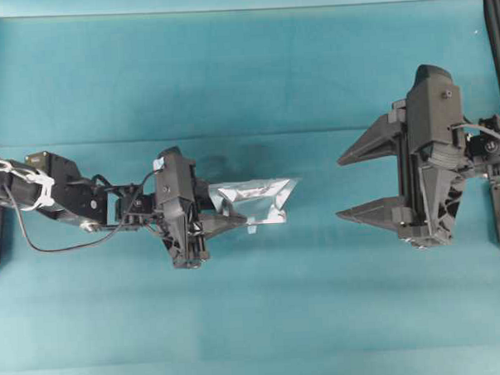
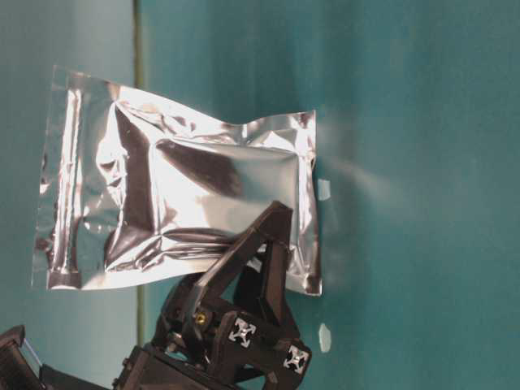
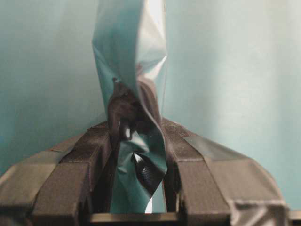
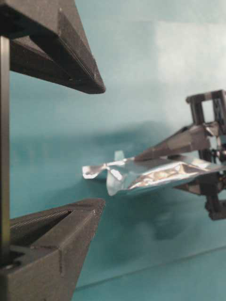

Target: Hand over the silver zip bag and make it stand upright.

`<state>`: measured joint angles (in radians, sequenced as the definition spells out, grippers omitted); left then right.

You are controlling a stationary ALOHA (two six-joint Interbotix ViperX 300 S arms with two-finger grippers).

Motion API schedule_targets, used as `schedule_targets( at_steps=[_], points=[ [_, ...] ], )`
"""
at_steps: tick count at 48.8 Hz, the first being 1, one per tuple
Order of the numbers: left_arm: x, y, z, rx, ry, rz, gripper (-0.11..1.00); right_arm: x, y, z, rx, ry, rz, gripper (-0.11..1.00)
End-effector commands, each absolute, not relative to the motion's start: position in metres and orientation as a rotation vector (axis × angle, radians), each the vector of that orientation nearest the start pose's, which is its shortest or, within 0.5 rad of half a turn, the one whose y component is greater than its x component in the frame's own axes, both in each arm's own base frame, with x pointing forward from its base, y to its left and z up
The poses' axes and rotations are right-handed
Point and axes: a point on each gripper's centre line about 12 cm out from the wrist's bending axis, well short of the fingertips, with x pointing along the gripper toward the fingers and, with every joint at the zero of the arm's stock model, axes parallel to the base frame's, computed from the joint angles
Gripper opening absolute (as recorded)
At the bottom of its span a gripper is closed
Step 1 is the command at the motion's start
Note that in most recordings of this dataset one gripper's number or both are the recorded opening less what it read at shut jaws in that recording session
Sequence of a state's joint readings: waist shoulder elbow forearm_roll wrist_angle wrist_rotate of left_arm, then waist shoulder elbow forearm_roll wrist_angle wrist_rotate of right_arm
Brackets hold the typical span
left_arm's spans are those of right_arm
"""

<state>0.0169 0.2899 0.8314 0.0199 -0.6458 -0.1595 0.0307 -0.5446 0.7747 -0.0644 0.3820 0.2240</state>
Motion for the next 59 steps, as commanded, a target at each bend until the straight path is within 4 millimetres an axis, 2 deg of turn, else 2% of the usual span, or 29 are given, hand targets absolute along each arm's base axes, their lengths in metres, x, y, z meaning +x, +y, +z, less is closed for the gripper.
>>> schedule_targets(
  at_steps=[1,59],
  points=[
    [0.3800,0.0011,0.0756,-0.143,0.466,0.025,0.30,0.2848,0.0060,0.2853,0.152,0.583,-0.044,0.96],
    [0.3800,-0.0036,0.0756,-0.140,0.467,0.013,0.30,0.2853,0.0061,0.2845,0.157,0.586,-0.044,0.96]
  ],
)
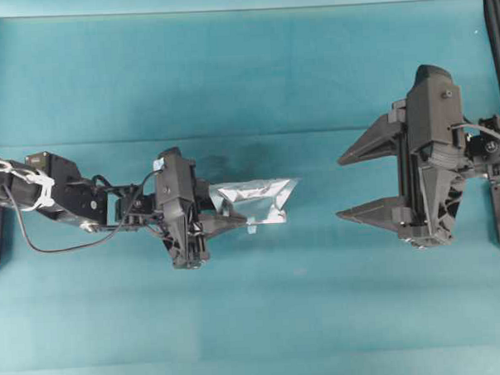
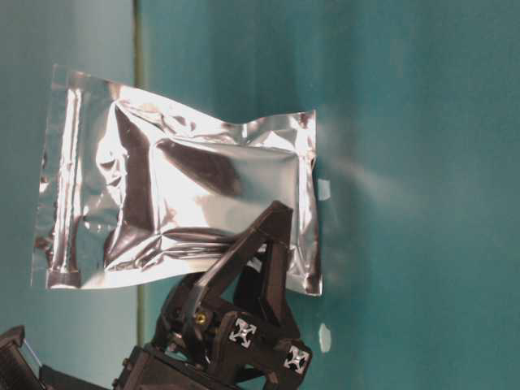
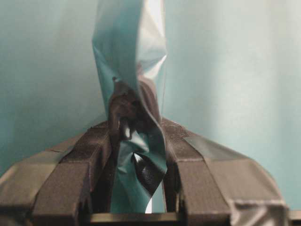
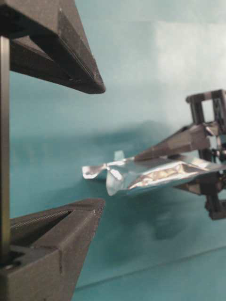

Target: Hand over the silver zip bag and make it stand upright.

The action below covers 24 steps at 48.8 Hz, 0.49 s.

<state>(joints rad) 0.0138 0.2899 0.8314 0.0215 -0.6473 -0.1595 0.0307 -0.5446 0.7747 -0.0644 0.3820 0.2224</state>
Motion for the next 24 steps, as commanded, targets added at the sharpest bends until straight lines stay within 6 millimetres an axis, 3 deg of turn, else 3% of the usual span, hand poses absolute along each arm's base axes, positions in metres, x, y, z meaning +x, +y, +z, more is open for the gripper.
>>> schedule_targets(
  at_steps=[1,24],
  points=[
    [0.3800,-0.0030,0.0756,-0.141,0.467,0.014,0.30,0.2853,0.0061,0.2845,0.157,0.586,-0.044,0.96],
    [0.3800,-0.0036,0.0756,-0.140,0.467,0.013,0.30,0.2840,0.0066,0.2809,0.158,0.595,-0.043,0.96]
  ],
)
